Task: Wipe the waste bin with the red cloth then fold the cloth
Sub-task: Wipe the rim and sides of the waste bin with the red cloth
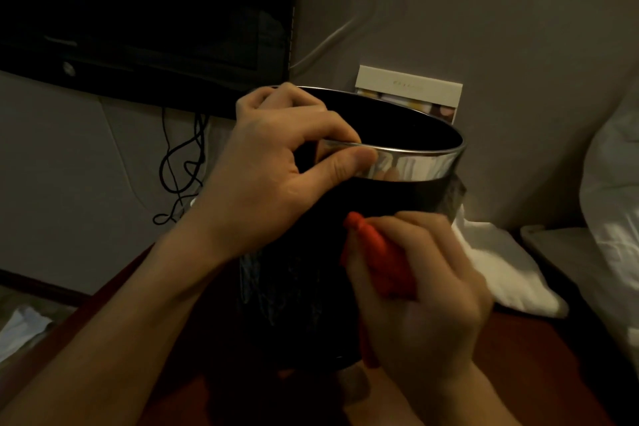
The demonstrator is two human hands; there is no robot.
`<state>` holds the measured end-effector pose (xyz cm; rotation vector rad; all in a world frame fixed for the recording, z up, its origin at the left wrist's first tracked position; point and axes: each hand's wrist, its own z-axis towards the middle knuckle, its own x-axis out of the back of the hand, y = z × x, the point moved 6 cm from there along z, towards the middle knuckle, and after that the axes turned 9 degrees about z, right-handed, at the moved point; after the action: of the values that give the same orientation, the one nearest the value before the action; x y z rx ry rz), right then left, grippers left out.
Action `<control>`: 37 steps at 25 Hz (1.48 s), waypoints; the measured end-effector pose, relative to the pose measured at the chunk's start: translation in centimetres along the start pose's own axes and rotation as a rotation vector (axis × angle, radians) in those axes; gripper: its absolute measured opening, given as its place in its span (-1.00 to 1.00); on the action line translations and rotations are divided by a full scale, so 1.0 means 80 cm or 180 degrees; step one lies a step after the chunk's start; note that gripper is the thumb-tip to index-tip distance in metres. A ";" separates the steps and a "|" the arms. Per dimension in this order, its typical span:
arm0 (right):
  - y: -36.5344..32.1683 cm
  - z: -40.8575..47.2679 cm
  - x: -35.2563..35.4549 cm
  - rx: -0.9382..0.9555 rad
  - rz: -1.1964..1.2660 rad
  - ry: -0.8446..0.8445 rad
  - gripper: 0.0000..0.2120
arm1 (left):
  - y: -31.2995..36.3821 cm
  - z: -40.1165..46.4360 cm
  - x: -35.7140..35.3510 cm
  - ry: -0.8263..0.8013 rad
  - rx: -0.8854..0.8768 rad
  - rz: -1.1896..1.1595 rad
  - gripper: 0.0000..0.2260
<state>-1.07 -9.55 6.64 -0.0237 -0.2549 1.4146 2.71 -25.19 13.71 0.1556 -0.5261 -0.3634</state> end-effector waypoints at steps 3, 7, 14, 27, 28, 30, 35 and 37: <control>0.009 0.010 0.009 0.0068 0.0053 -0.0019 -0.84 | 0.002 0.000 0.001 0.0000 -0.0049 0.0013 -0.91; 0.037 0.036 0.046 -0.0401 -0.0101 0.0450 -0.83 | -0.004 0.000 0.005 0.0032 -0.0117 -0.0048 -0.91; 0.036 0.047 0.060 -0.0658 0.0057 0.0688 -0.88 | 0.023 -0.004 -0.007 0.0066 -0.0340 0.0302 -0.86; 0.011 0.005 0.010 -0.0099 0.0067 0.0135 -0.80 | -0.005 0.001 0.006 0.0133 -0.0188 -0.0075 -0.93; 0.009 0.006 0.009 -0.0039 0.0090 0.0084 -0.80 | -0.005 0.001 0.006 0.0123 -0.0202 -0.0072 -0.93; 0.021 0.016 0.020 -0.0062 0.0036 0.0210 -0.80 | -0.005 0.001 0.006 0.0094 -0.0215 -0.0070 -0.93; 0.034 0.020 0.034 -0.0404 -0.0098 0.0508 -0.80 | -0.003 0.000 0.005 0.0109 -0.0219 -0.0059 -0.93; 0.012 0.005 0.009 -0.0166 -0.0067 0.0198 -0.83 | -0.003 0.000 0.005 0.0127 -0.0212 -0.0058 -0.92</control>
<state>-1.98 -8.74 6.96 -0.1074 -0.2401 1.3837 2.94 -25.58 13.85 0.1033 -0.4728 -0.3944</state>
